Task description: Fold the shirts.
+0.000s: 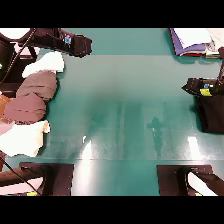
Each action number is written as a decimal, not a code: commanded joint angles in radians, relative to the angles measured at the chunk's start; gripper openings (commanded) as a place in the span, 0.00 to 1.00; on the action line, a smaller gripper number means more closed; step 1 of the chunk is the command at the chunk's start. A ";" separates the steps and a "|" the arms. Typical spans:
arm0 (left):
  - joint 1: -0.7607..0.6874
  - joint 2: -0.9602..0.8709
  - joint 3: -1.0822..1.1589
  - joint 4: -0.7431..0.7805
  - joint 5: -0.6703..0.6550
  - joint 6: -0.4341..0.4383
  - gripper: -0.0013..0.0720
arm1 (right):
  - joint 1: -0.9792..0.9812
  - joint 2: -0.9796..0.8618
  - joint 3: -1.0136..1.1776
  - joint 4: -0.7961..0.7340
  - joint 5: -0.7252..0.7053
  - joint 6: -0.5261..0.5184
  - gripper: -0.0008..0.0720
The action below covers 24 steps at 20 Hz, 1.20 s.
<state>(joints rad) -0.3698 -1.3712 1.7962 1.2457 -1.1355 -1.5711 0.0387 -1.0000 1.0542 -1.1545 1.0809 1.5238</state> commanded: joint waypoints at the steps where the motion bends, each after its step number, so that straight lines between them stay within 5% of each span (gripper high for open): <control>1: 0.000 0.000 0.000 0.000 0.001 0.000 0.05 | 0.002 0.000 0.000 0.001 0.000 0.000 0.04; 13: 0.000 0.000 0.000 0.000 0.003 0.000 0.05 | 0.002 0.000 0.000 0.001 0.000 0.000 0.04; 15: 0.000 -0.001 0.000 0.004 0.083 0.003 0.05 | 0.002 0.000 0.000 0.001 0.000 0.000 0.04; 16: 0.000 -0.002 0.000 0.033 0.119 0.030 0.17 | 0.002 0.000 0.000 0.001 0.000 0.000 0.04; 17: 0.000 -0.002 0.000 0.095 0.149 0.050 0.64 | 0.002 0.000 0.000 0.001 0.000 0.000 0.04; 18: 0.005 -0.010 0.000 0.186 0.174 0.024 0.87 | 0.002 0.000 0.000 0.002 0.000 0.001 0.04; 21: 0.085 -0.069 0.000 0.407 0.182 -0.072 0.87 | 0.002 0.000 0.000 0.003 0.002 0.001 0.04; 24: 0.241 -0.179 0.000 0.413 0.211 -0.090 0.87 | 0.002 0.000 0.000 0.004 0.003 0.001 0.04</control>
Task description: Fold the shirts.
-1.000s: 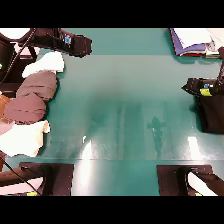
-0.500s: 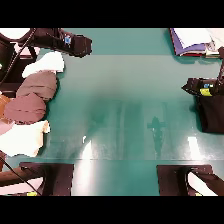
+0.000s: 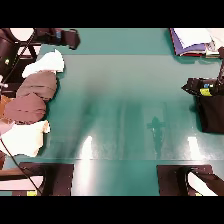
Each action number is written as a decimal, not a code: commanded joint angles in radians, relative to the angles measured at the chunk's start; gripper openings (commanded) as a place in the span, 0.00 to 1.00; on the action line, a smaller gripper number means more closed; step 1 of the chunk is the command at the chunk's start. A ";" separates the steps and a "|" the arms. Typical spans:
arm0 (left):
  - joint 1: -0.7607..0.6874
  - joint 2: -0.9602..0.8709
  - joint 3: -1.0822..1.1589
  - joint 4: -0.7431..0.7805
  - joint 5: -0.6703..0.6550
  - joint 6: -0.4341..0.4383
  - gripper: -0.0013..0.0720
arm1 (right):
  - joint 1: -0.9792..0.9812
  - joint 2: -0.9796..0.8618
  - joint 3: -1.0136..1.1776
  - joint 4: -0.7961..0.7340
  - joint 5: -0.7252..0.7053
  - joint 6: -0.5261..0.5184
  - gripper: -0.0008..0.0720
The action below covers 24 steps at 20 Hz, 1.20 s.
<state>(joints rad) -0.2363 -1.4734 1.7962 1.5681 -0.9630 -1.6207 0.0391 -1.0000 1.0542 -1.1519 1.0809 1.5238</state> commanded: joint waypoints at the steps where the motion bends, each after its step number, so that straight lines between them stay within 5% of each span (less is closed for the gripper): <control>1: 0.151 -0.118 0.000 0.090 0.056 -0.052 0.87 | 0.001 0.000 0.000 0.002 0.003 0.001 0.04; 8: 0.348 -0.393 0.000 0.077 0.199 -0.056 0.87 | 0.002 0.000 0.000 0.002 0.003 0.001 0.04; 16: 0.375 -0.474 0.001 0.044 0.288 -0.055 0.87 | 0.005 0.000 0.000 0.010 0.002 0.001 0.04; 17: 0.375 -0.468 0.003 0.041 0.280 -0.055 0.65 | 0.005 0.000 0.000 0.010 0.002 0.001 0.04; 18: 0.375 -0.458 0.015 0.041 0.254 -0.055 0.25 | 0.005 0.001 0.000 0.010 0.002 0.001 0.04; 19: 0.375 -0.443 0.032 0.041 0.238 -0.053 0.07 | 0.005 0.001 0.000 0.010 0.002 0.001 0.04; 24: 0.367 -0.240 0.159 0.041 0.191 -0.045 0.05 | 0.005 0.001 0.092 0.026 0.007 0.001 0.04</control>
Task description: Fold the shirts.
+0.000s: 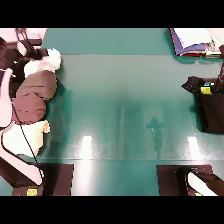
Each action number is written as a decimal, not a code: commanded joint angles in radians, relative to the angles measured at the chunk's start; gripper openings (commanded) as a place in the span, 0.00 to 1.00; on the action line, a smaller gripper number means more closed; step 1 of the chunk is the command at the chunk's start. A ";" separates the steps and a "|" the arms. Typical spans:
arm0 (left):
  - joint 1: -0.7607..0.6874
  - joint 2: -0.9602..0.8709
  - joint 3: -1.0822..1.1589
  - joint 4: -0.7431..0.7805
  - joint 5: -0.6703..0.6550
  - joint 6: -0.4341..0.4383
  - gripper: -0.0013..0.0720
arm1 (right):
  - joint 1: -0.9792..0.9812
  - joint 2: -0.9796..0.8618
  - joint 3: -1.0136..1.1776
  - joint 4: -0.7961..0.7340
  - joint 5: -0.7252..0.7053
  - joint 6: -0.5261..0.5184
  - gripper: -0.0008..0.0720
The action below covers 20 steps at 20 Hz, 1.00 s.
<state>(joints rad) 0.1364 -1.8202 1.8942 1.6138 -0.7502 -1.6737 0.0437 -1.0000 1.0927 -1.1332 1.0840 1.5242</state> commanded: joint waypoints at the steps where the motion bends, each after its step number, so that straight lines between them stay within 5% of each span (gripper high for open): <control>1: -0.016 0.174 0.090 -0.007 -0.048 0.033 0.05 | 0.001 0.000 0.105 0.007 0.007 0.000 0.04; 5: -0.115 0.464 0.135 -0.009 -0.165 0.150 0.05 | 0.000 0.000 0.313 0.006 0.007 0.000 0.04; 9: -0.293 0.644 0.135 -0.009 -0.306 0.164 0.05 | 0.000 0.000 0.456 0.006 0.019 -0.028 0.04; 13: -0.554 0.639 0.085 -0.014 -0.490 0.138 0.05 | 0.000 0.001 0.533 0.006 0.071 -0.036 0.04; 18: -0.912 0.504 -0.095 -0.122 -0.490 0.130 0.06 | 0.000 0.010 0.546 0.007 0.092 -0.063 0.04; 19: -0.950 0.468 -0.114 -0.179 -0.478 0.148 0.20 | 0.000 0.010 0.546 0.007 0.101 -0.063 0.04; 20: -0.976 0.430 -0.124 -0.238 -0.462 0.163 0.68 | 0.000 0.010 0.546 0.006 0.113 -0.064 0.04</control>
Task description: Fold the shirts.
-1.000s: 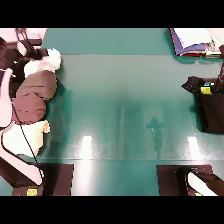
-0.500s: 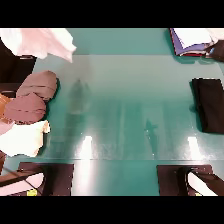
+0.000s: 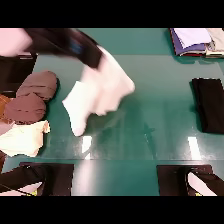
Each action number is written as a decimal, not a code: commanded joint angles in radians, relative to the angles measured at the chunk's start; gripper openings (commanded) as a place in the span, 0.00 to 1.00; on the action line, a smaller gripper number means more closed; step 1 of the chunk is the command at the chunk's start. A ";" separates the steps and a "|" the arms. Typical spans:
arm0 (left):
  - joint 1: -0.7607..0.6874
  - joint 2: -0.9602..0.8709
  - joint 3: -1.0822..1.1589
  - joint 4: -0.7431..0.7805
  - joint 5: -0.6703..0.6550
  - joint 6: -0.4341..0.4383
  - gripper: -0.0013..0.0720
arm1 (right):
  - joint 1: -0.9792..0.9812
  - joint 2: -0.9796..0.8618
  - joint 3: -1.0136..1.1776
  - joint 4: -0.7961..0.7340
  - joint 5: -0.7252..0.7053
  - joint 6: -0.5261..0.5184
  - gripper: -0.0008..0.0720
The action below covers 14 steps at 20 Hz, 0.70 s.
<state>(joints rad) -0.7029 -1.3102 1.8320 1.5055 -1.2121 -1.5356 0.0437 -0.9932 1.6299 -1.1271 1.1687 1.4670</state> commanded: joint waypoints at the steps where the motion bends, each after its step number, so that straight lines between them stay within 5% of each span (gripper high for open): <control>1: -0.148 -0.117 -0.064 -0.183 0.021 0.025 0.87 | 0.000 0.003 0.008 0.000 0.042 -0.007 0.04; 6: 0.022 -0.113 -0.062 -0.145 0.009 -0.021 0.86 | 0.000 0.004 0.008 0.000 0.072 -0.010 0.04; 8: 0.183 -0.084 -0.076 -0.144 -0.082 -0.036 0.69 | 0.000 0.004 0.008 0.000 0.077 -0.010 0.04; 14: 0.540 -0.016 -0.399 -0.180 -0.080 -0.035 0.69 | 0.000 0.003 0.008 0.001 0.072 -0.010 0.04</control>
<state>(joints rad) -0.3107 -1.3521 1.5845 1.3579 -1.2949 -1.5665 0.0437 -0.9897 1.6371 -1.1271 1.2388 1.4567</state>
